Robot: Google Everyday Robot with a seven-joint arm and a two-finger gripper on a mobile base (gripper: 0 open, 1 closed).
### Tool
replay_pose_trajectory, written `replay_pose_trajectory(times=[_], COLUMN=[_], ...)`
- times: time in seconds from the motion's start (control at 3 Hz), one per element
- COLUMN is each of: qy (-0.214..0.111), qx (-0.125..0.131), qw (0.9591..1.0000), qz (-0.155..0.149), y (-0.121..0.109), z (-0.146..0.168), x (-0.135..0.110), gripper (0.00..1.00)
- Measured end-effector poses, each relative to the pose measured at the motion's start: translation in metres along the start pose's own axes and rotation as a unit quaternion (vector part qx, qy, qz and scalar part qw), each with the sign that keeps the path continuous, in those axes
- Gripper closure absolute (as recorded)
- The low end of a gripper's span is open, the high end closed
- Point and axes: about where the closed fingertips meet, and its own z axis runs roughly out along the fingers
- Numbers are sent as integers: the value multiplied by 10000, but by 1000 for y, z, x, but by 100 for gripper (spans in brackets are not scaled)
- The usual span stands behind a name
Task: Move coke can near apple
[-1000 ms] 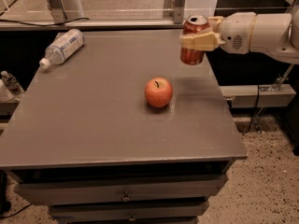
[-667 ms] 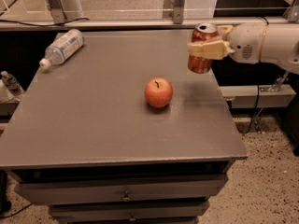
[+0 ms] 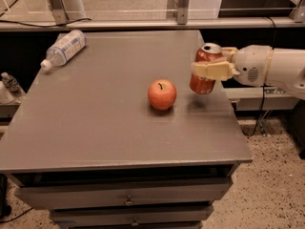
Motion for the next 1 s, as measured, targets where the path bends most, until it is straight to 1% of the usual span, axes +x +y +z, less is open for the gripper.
replay_pose_trajectory(times=[0.33,0.67,1.0], qy=[27,80,133], qx=[-108,-221,-322], qw=[9999,9997,9994], qz=[42,-3,-51], y=[9,16,21], z=[2,2,3], x=[19,32,36], gripper=[100,100,82])
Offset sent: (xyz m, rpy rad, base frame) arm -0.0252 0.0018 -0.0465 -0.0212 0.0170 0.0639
